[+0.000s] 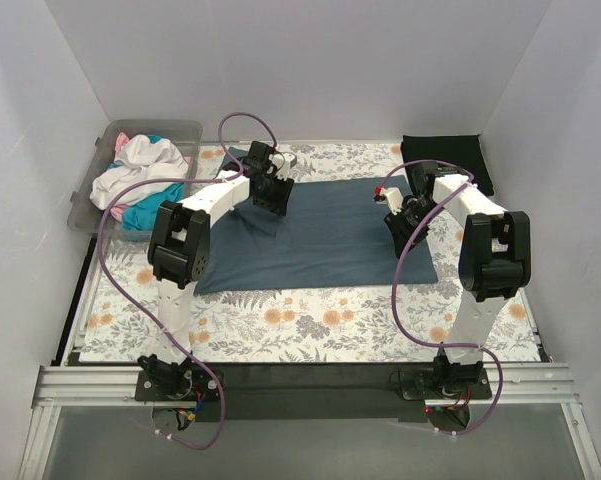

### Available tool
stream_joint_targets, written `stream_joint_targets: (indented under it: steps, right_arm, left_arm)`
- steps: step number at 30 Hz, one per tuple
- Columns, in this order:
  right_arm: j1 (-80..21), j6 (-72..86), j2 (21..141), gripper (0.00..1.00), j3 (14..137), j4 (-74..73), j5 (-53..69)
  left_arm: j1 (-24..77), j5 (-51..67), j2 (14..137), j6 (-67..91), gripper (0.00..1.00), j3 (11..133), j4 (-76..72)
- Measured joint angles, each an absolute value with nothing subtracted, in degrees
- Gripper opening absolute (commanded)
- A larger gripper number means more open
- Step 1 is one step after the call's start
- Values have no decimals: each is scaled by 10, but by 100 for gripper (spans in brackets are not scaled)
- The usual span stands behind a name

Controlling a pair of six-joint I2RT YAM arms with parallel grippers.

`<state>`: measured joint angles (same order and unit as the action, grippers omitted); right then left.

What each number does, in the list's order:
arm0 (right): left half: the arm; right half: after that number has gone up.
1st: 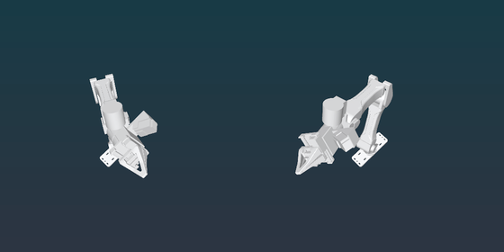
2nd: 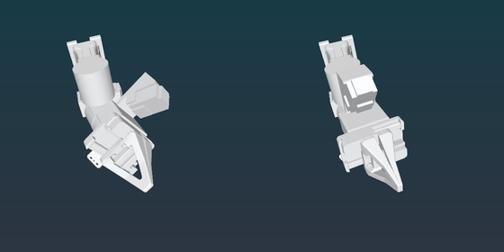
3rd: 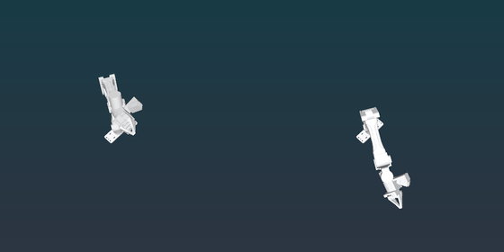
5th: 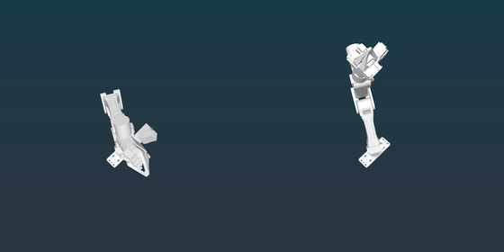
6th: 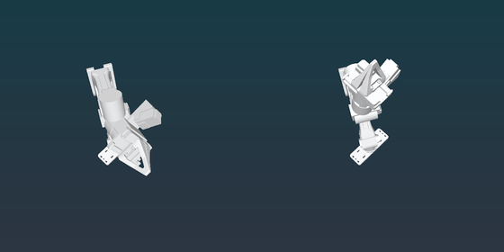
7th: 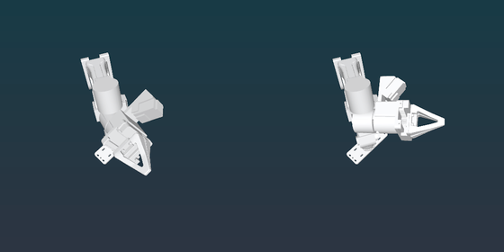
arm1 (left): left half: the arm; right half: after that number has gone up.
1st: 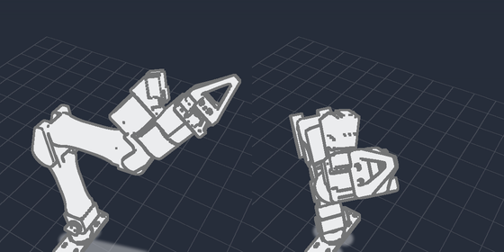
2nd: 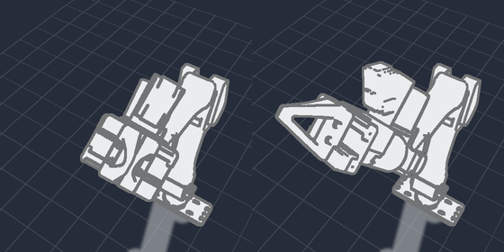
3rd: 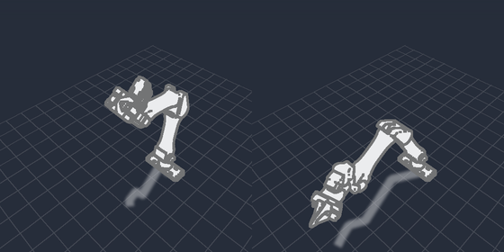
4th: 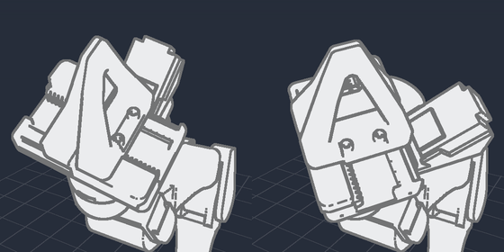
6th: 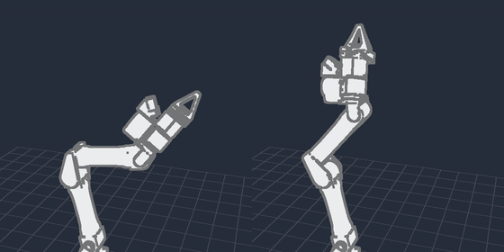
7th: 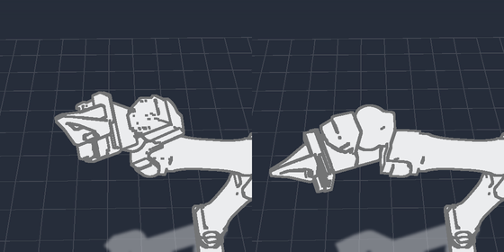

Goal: Fold and stack the t-shirts
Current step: Fold the tshirt

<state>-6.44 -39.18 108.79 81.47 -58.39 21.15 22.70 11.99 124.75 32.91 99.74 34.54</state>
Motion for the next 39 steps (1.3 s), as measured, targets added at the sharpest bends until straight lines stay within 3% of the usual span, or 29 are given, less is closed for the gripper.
stream_joint_targets:
  steps: [5,9,17,39]
  right_arm:
    - [-64,-392,1088,30,815,-584,211]
    - [-63,-392,1088,29,812,-583,211]
    - [-60,-392,1088,29,808,-583,211]
    - [-57,-392,1088,27,807,-583,211]
  left_arm:
    - [230,120,1254,329,39,997,345]
    - [231,120,1258,329,32,997,346]
    - [231,127,1261,330,0,998,345]
    - [245,190,1261,318,0,998,336]
